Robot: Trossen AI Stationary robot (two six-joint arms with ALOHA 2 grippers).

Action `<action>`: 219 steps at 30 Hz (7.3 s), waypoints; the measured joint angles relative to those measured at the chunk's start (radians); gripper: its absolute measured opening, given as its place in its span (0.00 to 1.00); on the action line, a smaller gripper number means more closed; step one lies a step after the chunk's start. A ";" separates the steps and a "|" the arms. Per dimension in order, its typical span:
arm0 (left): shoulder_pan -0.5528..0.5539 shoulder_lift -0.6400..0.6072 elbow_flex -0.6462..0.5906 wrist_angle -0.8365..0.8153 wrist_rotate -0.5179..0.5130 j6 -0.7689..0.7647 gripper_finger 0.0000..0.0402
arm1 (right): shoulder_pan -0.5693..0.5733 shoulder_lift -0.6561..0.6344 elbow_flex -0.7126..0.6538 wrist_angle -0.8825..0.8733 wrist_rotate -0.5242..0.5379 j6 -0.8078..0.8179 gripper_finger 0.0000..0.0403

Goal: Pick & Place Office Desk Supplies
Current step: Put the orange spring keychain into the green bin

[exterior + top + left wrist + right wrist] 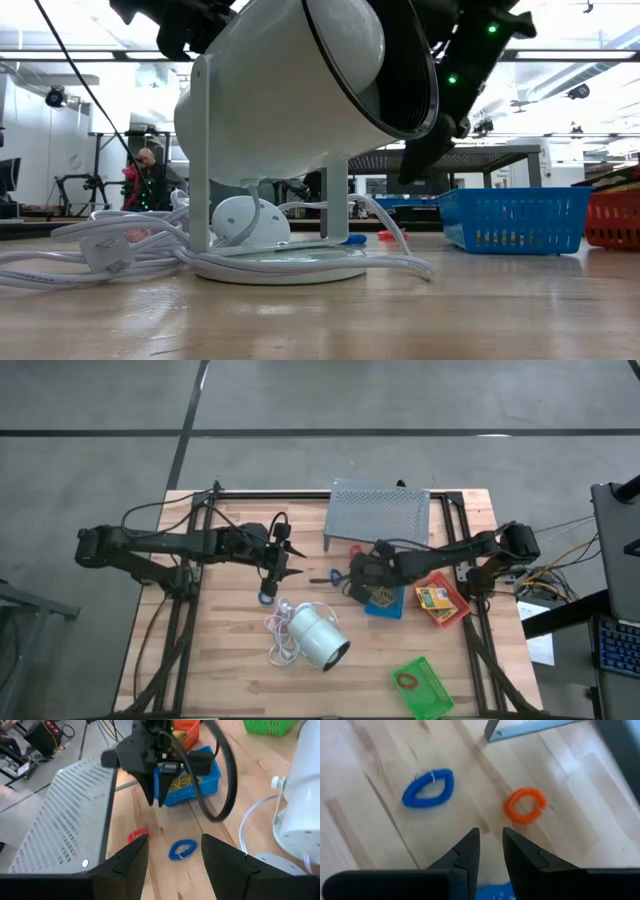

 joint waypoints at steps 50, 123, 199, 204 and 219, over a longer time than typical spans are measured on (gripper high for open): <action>0.000 0.000 0.000 -0.003 0.000 -0.011 0.46 | -0.051 0.065 -0.090 0.244 0.095 0.597 0.10; 0.000 0.000 -0.019 -0.055 0.001 -0.060 0.46 | -0.100 0.232 -0.024 0.236 0.184 0.663 0.09; 0.000 0.000 -0.019 -0.054 0.001 -0.064 0.46 | 0.008 0.222 0.270 -0.234 -0.286 0.299 0.09; 0.000 0.000 -0.019 -0.055 0.000 -0.065 0.46 | 0.008 0.225 0.263 -0.234 -0.287 0.196 0.09; 0.000 0.000 -0.019 -0.064 0.000 -0.067 0.46 | 0.007 0.225 0.258 -0.233 -0.286 0.190 0.09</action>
